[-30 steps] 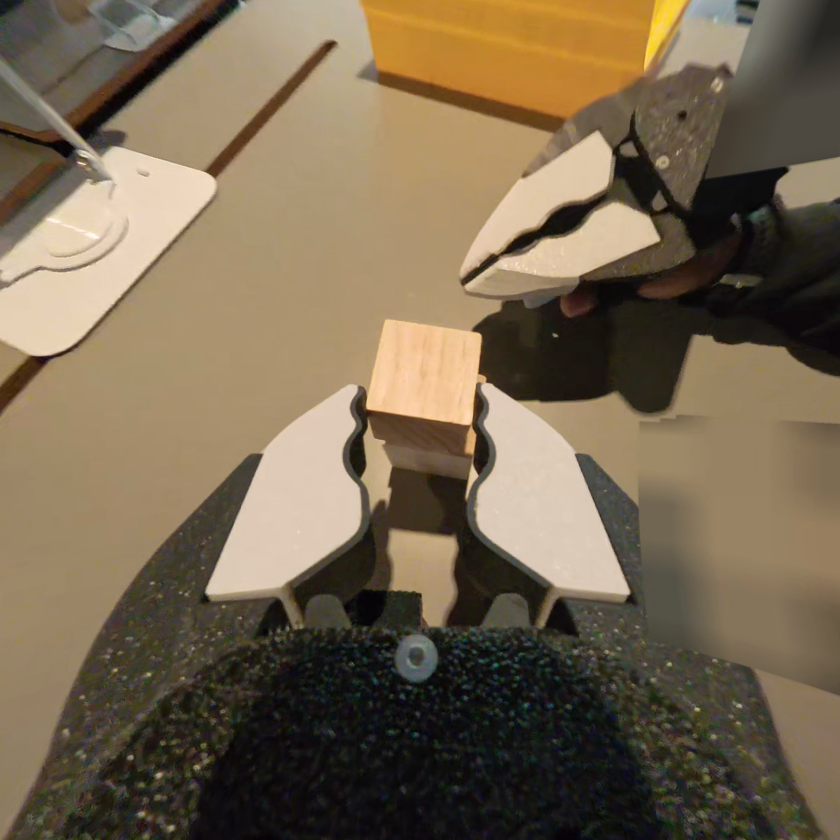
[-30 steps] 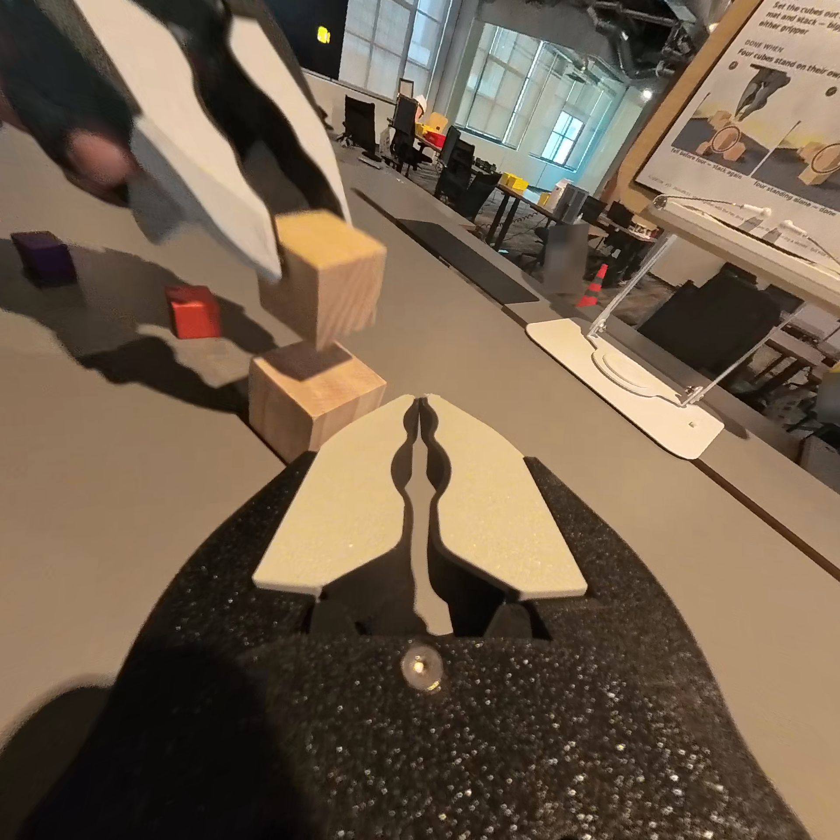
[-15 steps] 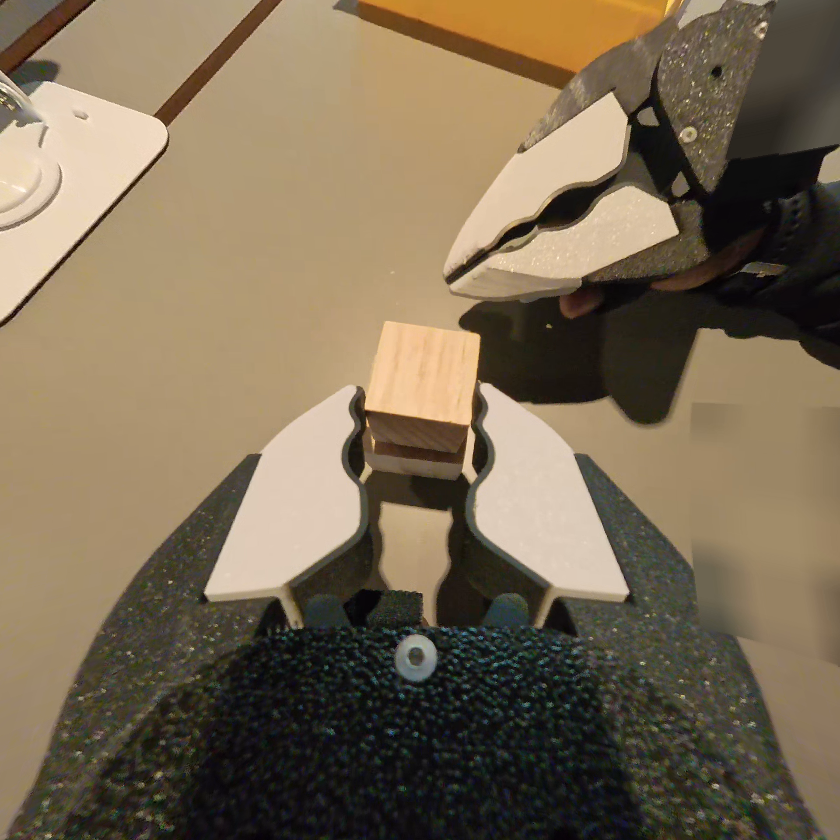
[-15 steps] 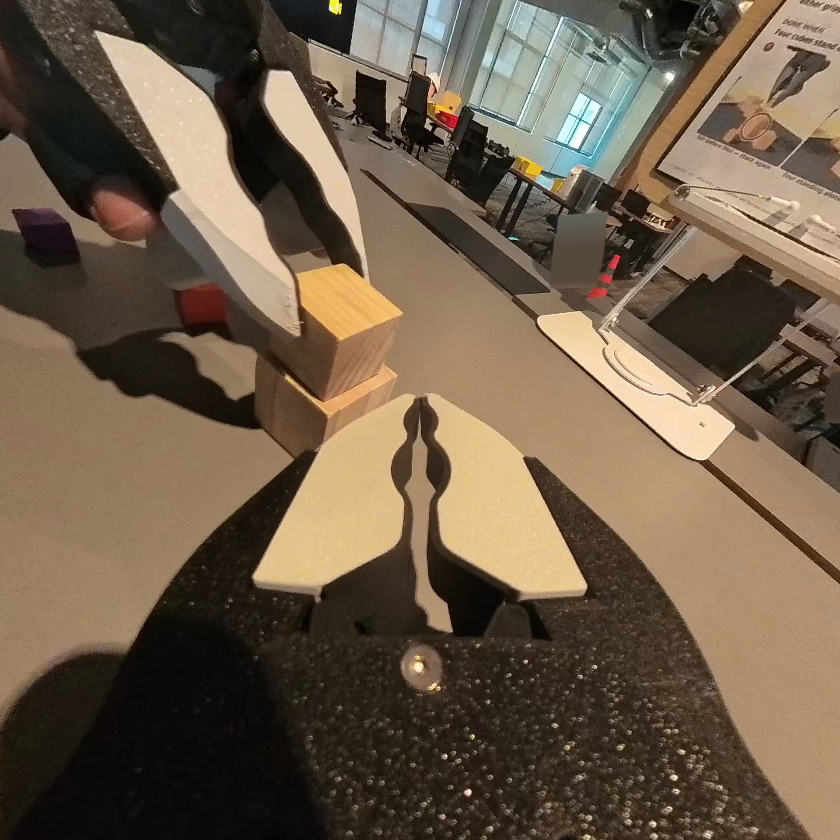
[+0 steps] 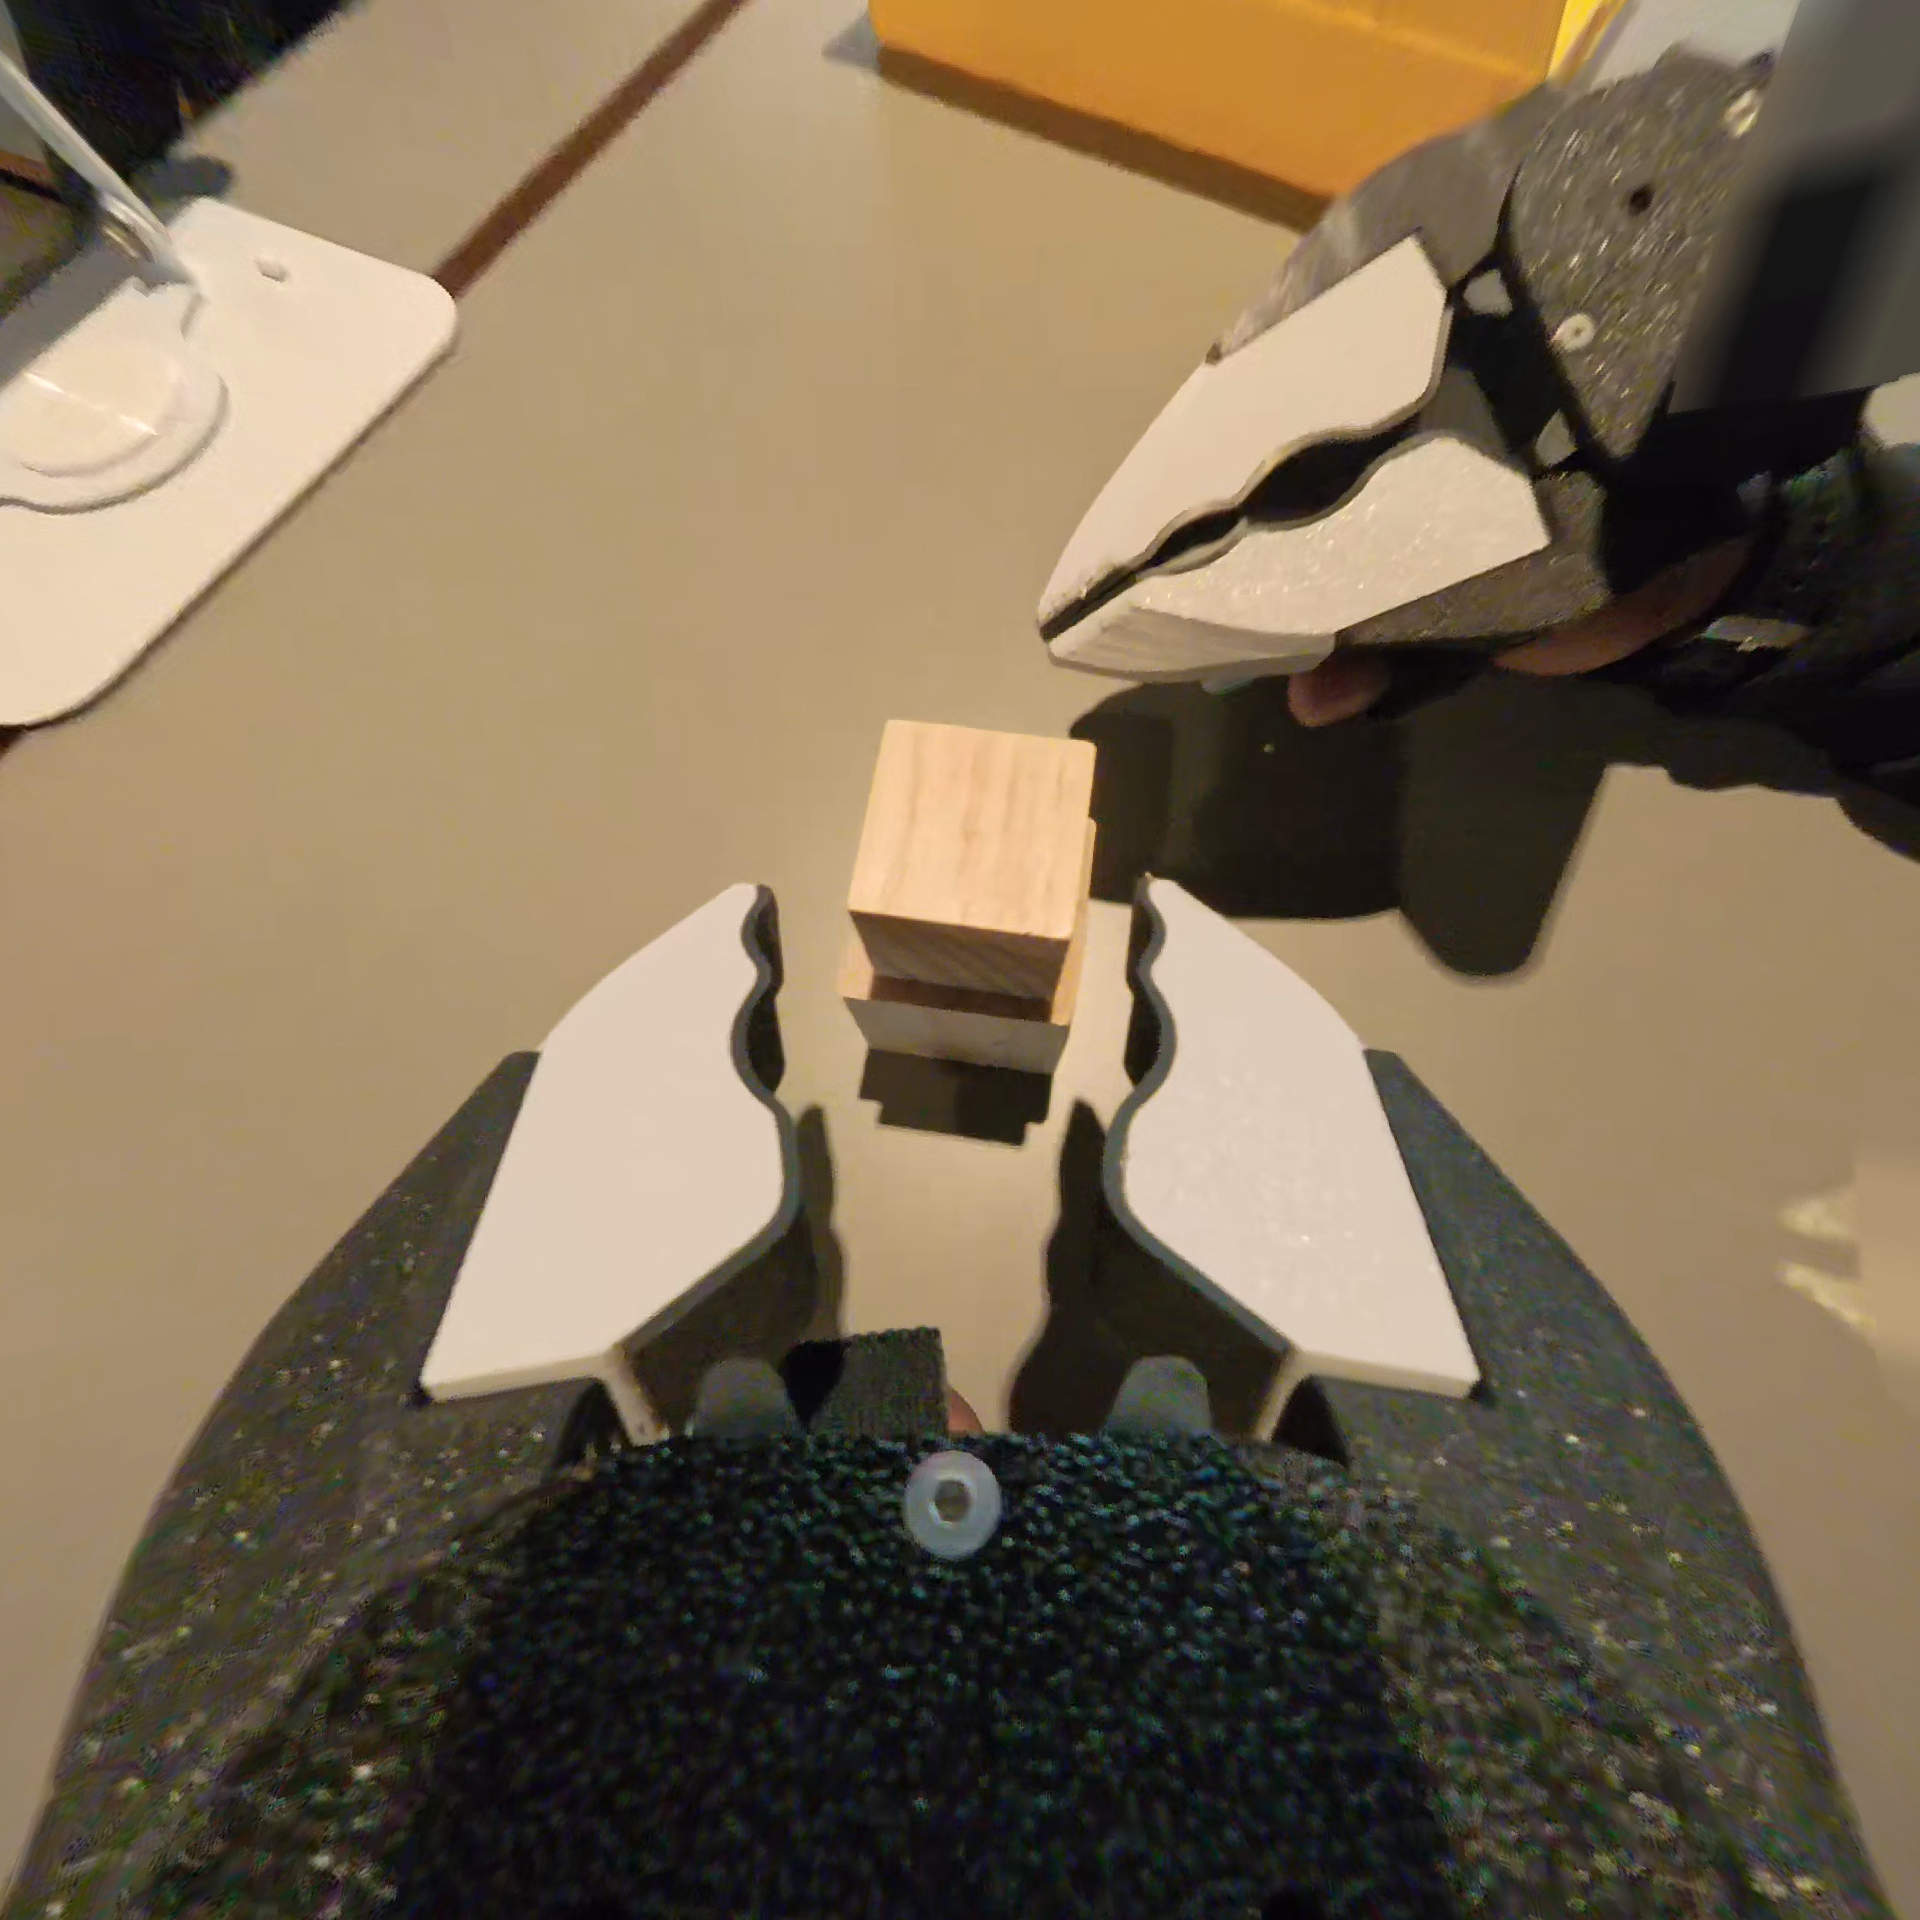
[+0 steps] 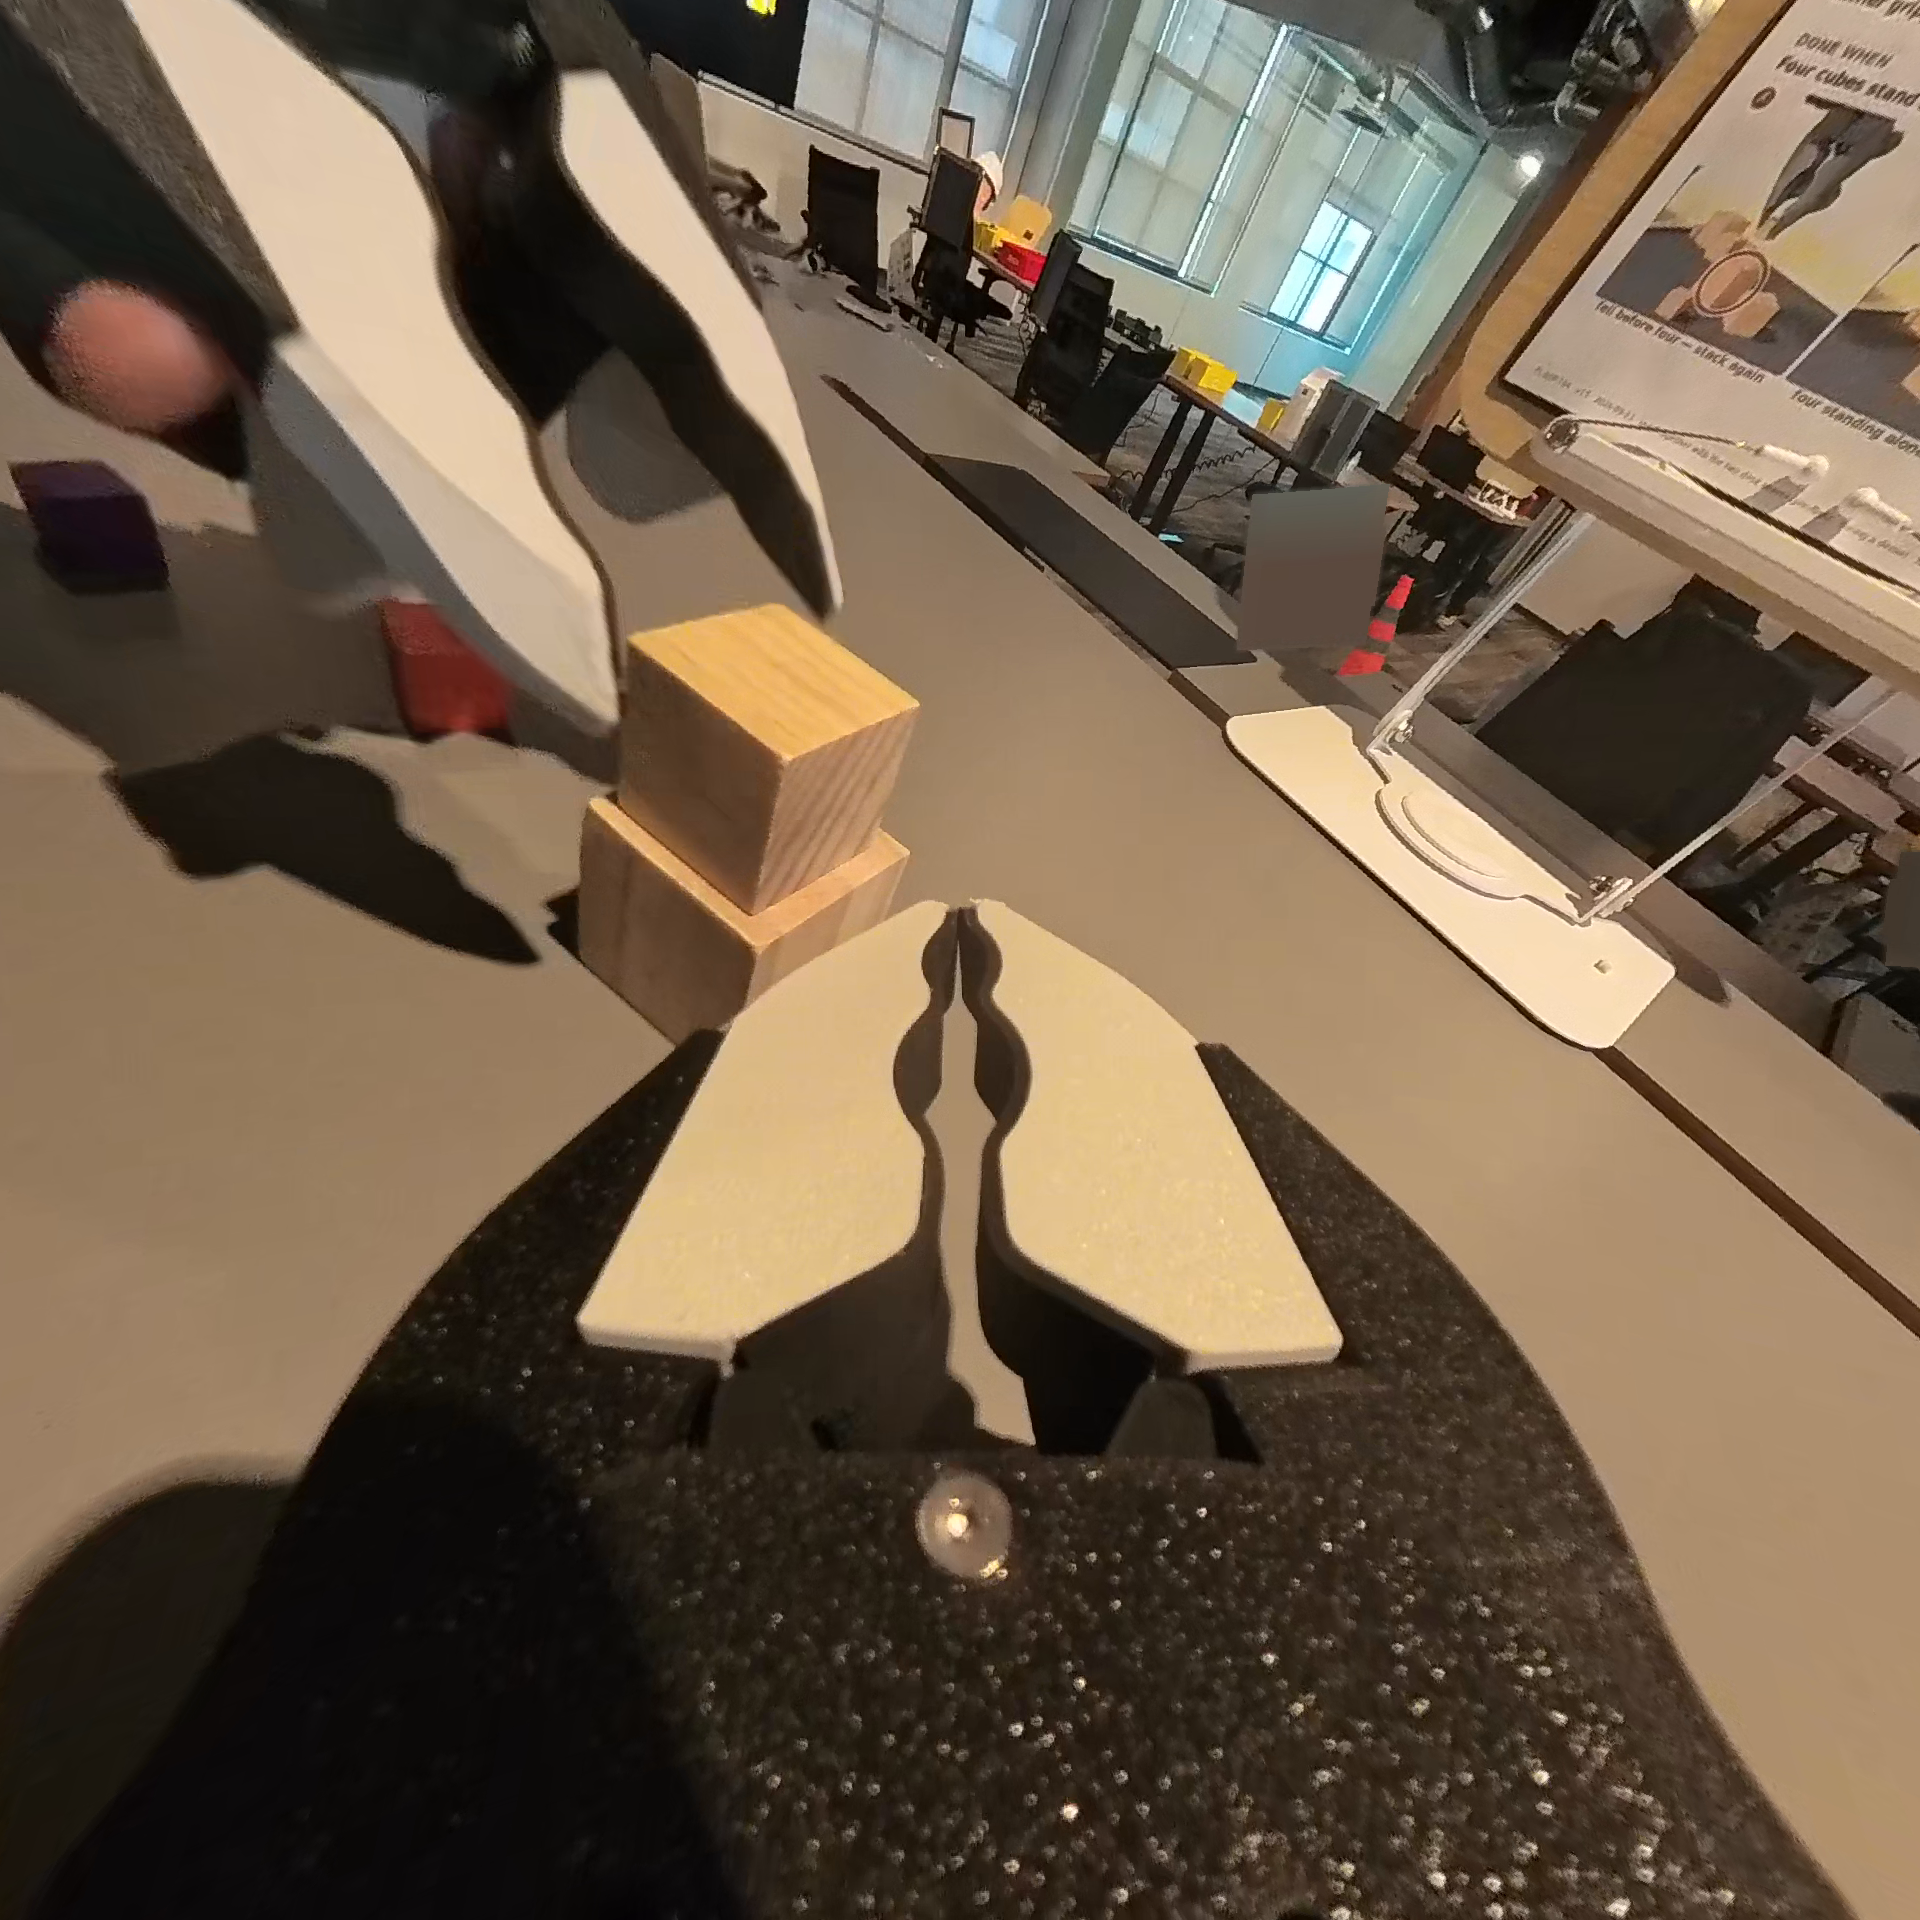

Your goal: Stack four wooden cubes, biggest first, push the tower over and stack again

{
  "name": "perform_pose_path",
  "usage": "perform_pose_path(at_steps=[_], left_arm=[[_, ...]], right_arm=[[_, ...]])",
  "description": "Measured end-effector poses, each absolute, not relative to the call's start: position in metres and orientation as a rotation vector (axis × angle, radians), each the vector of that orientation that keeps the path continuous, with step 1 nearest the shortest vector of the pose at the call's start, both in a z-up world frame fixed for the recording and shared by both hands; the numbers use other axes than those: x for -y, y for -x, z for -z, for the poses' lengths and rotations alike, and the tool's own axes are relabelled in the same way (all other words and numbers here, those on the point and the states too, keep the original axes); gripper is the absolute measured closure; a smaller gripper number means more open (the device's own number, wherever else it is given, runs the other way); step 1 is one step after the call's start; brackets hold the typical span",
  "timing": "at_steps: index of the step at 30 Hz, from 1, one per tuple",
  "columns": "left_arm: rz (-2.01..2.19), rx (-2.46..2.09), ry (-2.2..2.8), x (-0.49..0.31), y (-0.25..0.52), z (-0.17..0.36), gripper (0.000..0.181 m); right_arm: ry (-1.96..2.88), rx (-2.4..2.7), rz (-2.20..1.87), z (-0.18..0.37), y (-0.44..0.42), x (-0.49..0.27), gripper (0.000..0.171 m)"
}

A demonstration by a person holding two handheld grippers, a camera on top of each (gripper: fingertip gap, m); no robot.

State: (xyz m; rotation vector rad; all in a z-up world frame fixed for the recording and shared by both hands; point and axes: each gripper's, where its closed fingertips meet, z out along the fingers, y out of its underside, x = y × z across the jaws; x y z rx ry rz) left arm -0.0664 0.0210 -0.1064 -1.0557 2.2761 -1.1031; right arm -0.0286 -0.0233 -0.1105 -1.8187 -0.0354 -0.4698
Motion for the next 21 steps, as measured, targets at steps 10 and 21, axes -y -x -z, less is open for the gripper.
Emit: perform_pose_path(at_steps=[10,21], left_arm=[[1.135,-1.504,1.074,-0.186,0.093,0.067,0.122],[1.101,-1.371,1.067,-0.220,0.121,0.084,0.131]], right_arm=[[1.805,-0.018,0.441,0.108,0.026,0.027,0.171],[1.959,0.265,0.195,0.095,0.149,-0.051,0.154]])
